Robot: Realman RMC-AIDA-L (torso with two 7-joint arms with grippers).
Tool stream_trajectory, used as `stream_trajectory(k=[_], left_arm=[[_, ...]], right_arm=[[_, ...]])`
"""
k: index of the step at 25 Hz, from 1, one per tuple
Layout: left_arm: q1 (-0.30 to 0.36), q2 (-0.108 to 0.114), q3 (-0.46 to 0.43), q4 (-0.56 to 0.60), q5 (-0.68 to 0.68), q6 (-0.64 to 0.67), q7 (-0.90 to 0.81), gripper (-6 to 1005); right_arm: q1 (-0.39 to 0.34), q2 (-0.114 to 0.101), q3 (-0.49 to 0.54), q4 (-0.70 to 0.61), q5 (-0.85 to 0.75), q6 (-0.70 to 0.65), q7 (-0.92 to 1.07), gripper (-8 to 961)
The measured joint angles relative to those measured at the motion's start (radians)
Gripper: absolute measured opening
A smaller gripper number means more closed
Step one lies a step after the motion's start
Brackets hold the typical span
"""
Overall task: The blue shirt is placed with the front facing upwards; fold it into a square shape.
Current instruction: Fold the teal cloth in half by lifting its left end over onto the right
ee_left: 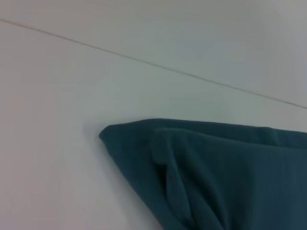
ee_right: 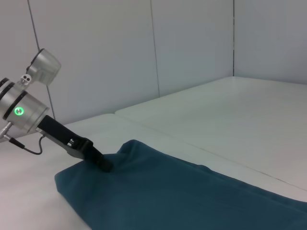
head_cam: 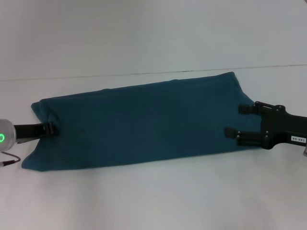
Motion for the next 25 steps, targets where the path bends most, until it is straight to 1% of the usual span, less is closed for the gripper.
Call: stream_trajectory(k=[2,6,8,14,21,23,25], left_arm=[[0.016,-0.005,-0.001,0.027,-0.003,0.022,0.013,97],[0.052,-0.019,-0.002,0.095,-0.009,0.050,0.036,97],[0.067,-0.023,0.000,0.115,-0.010,0.058,0.037,97],[0.100,-0.025,-0.009,0.139,-0.010,0.073,0.062,96],[0.149,-0.026,-0.015,0.198,-0.016,0.090,0.092,96],[0.159,-0.026,-0.023,0.206,-0.028,0.095,0.114,96],[0.166,-0.023,-0.050,0.209,-0.055,0.112,0.170,96]], right_arm=[[0.001,0.003,-0.001,0.001,0.000,0.004,0.000,916],[0.010,0.011,-0.010,0.002,-0.002,0.018,-0.006,916],[0.016,0.016,-0.017,0.002,-0.002,0.024,-0.008,916],[0.030,0.022,-0.039,0.019,-0.001,0.053,-0.010,916],[0.044,0.022,-0.041,0.057,0.002,0.101,-0.025,917],[0.046,0.022,-0.041,0.061,0.005,0.108,-0.029,917],[0.048,0.022,-0.040,0.066,0.007,0.109,-0.032,917]])
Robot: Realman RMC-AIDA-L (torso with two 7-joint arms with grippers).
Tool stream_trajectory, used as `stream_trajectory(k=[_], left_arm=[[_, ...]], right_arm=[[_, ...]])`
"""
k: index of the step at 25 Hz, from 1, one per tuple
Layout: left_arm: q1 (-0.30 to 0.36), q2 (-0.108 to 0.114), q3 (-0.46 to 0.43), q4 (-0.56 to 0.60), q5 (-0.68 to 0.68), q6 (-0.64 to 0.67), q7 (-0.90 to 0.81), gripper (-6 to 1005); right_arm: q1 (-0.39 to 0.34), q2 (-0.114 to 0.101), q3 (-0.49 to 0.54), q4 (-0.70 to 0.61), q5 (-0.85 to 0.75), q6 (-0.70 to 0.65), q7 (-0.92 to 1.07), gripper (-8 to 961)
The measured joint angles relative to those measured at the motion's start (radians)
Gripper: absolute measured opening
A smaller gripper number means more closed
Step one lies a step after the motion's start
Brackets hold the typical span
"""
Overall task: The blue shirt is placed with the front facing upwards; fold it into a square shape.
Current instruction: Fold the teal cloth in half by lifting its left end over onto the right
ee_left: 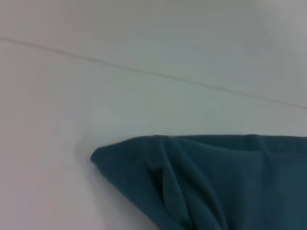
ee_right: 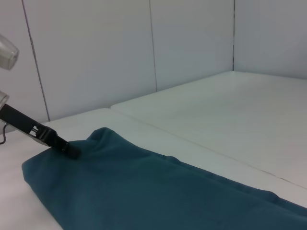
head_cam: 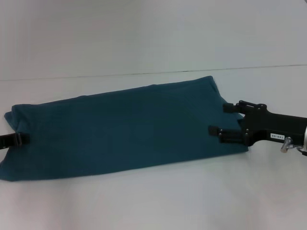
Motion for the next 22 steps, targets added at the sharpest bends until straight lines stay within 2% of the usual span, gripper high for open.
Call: stream_trajectory(k=[5,14,18,22], left_arm=[[0.005,0.007,-0.059,-0.003,-0.034,0.036,0.125,96],[0.008,0.026,-0.165,-0.015,-0.025,0.027,0.203,95],[0.002,0.034,-0.190,-0.022,-0.030,0.025,0.226,95],[-0.016,0.032,-0.186,-0.024,-0.049,0.020,0.232,95]], right_arm=[[-0.001,0.000,0.007,0.004,0.026,0.010,-0.017,917],[-0.007,0.000,0.006,0.030,0.038,0.023,-0.020,917],[-0.009,0.000,0.007,0.036,0.038,0.026,-0.021,917],[-0.010,0.000,0.009,0.051,0.038,0.035,-0.028,917]])
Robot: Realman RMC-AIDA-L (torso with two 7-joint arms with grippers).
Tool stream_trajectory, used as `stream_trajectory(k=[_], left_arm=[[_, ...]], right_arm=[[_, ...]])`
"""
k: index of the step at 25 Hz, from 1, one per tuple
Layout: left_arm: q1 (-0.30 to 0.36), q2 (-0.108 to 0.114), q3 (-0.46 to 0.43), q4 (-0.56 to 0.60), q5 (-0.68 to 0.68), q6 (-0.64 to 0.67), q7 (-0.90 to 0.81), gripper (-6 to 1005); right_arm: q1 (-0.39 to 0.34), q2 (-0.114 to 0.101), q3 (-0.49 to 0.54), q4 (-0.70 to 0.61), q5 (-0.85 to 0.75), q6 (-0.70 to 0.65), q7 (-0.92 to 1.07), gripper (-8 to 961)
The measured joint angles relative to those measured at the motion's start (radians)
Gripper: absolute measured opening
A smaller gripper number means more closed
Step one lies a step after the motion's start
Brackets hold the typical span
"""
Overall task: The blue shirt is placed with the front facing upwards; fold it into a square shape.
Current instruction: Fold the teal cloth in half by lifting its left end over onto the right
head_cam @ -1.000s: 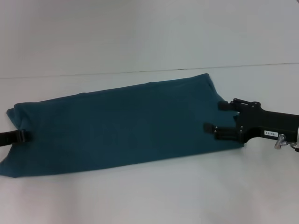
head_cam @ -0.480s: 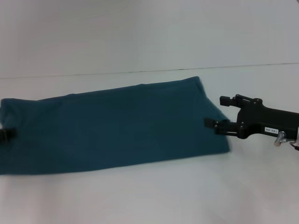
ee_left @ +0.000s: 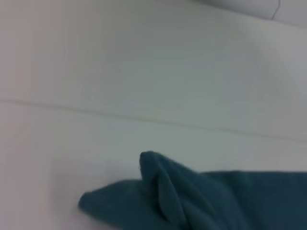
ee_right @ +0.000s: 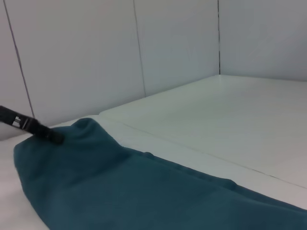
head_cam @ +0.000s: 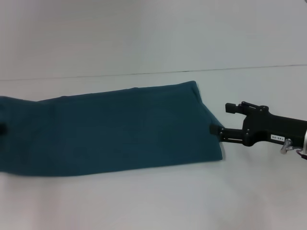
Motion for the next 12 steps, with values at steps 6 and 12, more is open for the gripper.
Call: stream_trajectory(k=[6,12], left_arm=[[-0.023,-0.015,0.019,0.000,-0.100,0.020,0.025,97],[-0.028,-0.029,0.078,0.006,-0.218,0.044,0.028,97]], right_arm=[[-0.004,-0.001,0.001,0.006,0.000,0.017,-0.008,917],[-0.013,-0.001,0.007,0.006,-0.001,0.021,-0.018,917]])
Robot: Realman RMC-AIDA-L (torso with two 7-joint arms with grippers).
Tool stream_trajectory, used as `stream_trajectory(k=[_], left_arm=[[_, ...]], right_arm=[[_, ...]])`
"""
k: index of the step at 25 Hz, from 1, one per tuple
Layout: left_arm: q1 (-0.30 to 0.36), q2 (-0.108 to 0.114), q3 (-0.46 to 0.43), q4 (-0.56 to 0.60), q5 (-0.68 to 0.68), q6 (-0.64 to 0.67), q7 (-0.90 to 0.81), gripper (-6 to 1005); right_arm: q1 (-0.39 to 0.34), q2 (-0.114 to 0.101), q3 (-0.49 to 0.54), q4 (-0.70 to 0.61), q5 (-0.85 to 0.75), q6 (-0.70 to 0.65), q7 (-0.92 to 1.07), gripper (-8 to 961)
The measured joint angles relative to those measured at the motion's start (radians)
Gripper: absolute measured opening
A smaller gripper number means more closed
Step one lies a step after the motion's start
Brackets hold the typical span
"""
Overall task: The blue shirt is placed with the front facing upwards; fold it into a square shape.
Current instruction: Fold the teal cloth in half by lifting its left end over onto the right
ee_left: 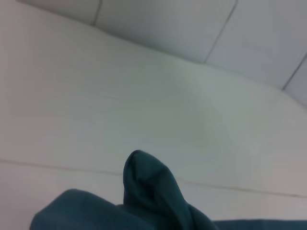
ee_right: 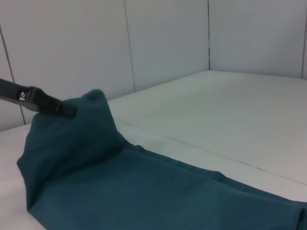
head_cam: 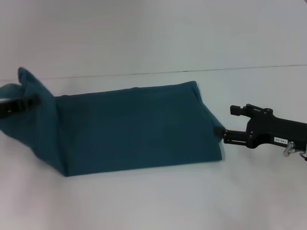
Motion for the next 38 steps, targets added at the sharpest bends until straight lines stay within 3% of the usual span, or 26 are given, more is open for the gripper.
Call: stream_trajectory(k=[19,28,38], left_arm=[[-0.074,-0.038,0.103,0.010,-0.119,0.027,-0.006,96],[-0.102,-0.043,0.217,-0.017,-0.219,0.000,-0.010,95],[-0.165,-0.048,0.369,-0.101,-0.302,-0.135,-0.012,95]], right_arm=[[-0.070,-0.019,0.022,-0.040,0.001,-0.177,-0.143,917],[-0.117,-0.031,0.079,-0.068,0.002,-0.211,-0.137,917],[-0.146,-0.047,0.089,-0.068,-0.004,-0.231,-0.134,916]])
